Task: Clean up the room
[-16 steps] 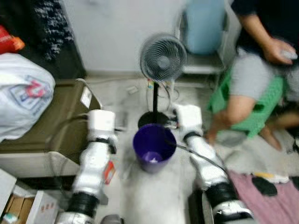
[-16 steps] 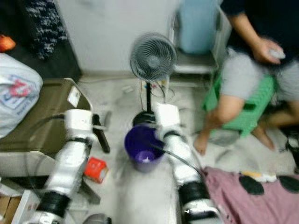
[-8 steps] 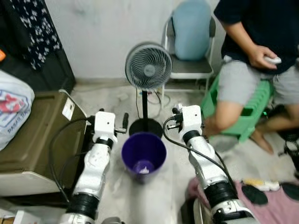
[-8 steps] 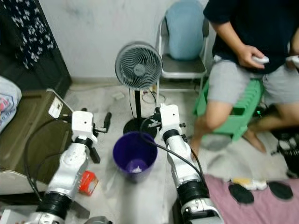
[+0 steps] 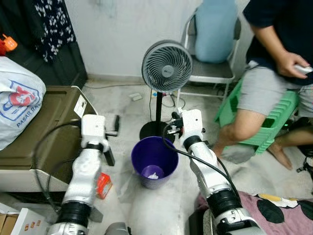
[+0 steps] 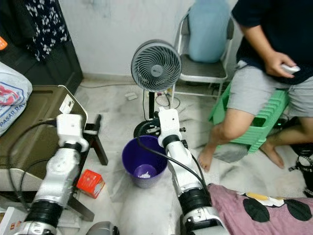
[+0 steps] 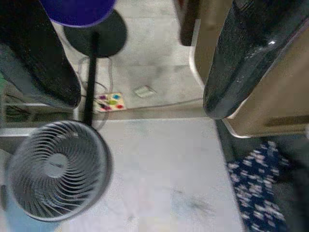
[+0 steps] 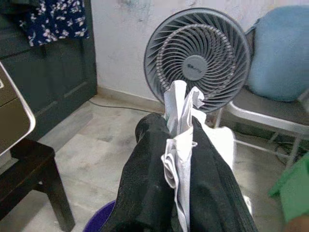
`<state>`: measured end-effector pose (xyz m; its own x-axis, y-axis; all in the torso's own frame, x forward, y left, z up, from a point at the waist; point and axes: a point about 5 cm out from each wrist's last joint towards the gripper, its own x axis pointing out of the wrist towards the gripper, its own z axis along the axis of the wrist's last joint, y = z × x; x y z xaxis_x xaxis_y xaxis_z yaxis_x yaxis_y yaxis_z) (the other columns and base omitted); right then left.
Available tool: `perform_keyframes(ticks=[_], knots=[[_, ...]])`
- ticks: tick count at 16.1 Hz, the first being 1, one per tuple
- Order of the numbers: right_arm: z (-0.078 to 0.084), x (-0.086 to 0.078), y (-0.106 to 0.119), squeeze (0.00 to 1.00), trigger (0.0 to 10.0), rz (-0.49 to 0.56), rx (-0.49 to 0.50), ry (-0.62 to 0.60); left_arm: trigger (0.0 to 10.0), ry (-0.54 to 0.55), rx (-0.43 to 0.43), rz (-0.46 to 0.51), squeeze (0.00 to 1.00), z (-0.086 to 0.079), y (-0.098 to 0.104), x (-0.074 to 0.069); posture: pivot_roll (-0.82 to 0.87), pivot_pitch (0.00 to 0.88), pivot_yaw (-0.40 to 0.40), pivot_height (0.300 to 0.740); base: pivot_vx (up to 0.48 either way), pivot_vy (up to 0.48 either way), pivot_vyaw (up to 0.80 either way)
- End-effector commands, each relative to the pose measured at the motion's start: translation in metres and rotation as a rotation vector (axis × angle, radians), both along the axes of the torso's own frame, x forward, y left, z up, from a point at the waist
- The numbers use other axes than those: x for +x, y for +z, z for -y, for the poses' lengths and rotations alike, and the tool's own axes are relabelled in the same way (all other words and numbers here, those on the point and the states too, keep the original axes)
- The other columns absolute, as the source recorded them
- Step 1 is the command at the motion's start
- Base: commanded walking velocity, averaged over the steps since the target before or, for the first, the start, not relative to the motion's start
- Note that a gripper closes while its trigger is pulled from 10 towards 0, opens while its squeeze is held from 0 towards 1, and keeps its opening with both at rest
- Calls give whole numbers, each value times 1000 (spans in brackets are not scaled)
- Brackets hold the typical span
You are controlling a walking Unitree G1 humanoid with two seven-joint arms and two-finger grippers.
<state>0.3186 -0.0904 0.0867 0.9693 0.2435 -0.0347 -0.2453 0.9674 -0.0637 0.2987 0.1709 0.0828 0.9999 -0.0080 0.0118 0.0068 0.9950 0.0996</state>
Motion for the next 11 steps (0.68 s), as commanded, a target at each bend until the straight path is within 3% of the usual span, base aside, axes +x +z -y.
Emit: perform_keyframes(ticks=[1, 4, 7, 11], knots=[[3, 4, 5, 0, 10000, 17, 10, -27, 10000, 12, 19, 8, 0, -4, 1, -3, 112, 0, -23, 740, 0, 0, 0], [9, 0, 0, 0, 10000, 4, 4, -32, 10000, -21, 11, 12, 0, -1, 0, -9, 115, 0, -25, 740, 0, 0, 0], [8, 2, 1, 0, 10000, 16, -28, -22, 10000, -52, -16, -2, 0, 6, -1, -6, 99, 0, -22, 740, 0, 0, 0], [7, 3, 1, 0, 10000, 17, -48, -28, 10000, -79, 13, 2, 0, 14, 0, -4, 97, 0, -20, 740, 0, 0, 709]])
